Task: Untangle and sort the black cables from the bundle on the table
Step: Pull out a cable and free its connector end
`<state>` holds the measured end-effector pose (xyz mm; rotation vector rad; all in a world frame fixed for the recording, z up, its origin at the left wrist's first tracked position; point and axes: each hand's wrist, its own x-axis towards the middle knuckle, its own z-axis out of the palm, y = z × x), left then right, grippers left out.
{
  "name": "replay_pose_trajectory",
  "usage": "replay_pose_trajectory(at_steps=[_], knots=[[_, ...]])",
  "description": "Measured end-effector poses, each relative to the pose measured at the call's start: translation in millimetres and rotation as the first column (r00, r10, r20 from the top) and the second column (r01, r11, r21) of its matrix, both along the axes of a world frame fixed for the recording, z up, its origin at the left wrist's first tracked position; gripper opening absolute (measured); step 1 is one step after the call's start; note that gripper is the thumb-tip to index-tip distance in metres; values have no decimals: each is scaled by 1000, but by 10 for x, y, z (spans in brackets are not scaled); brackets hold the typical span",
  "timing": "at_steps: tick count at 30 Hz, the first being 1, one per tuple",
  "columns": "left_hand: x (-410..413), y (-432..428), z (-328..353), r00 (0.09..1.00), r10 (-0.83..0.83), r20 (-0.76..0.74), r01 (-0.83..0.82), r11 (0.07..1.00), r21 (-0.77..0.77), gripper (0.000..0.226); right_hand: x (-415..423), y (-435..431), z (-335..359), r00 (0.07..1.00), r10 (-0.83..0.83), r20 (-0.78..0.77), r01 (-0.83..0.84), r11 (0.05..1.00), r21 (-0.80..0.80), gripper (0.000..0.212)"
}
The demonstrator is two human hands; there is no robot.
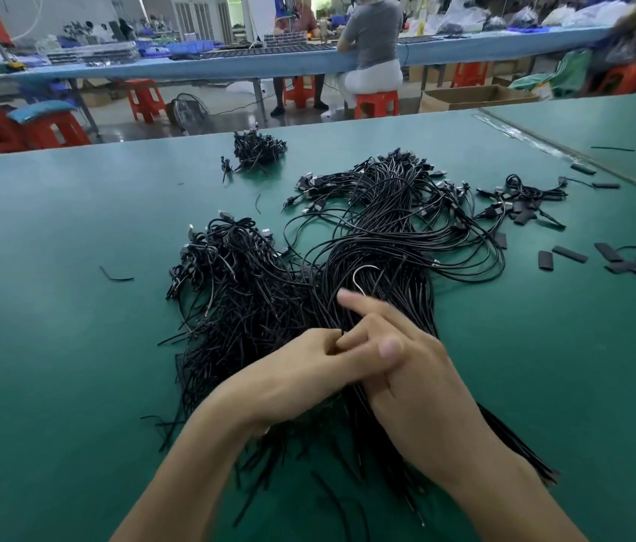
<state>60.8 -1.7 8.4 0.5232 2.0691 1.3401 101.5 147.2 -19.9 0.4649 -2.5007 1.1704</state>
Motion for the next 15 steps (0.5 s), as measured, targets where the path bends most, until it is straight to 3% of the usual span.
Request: replay_pose_trajectory(at_steps=[4, 9, 15], knots=[[-52, -92, -21, 990, -137, -36, 136, 990, -34, 32, 21, 0, 6, 999, -39, 23, 39, 999, -2, 8], [-42, -71, -74, 987, -105, -121, 89, 988, -127, 34, 32, -10, 10, 995, -67, 72, 66, 998, 24, 9], [-63, -51, -117, 965, -52, -257, 3, 982, -189, 26, 50, -67, 34, 991, -68, -113, 80, 992, 98, 15]])
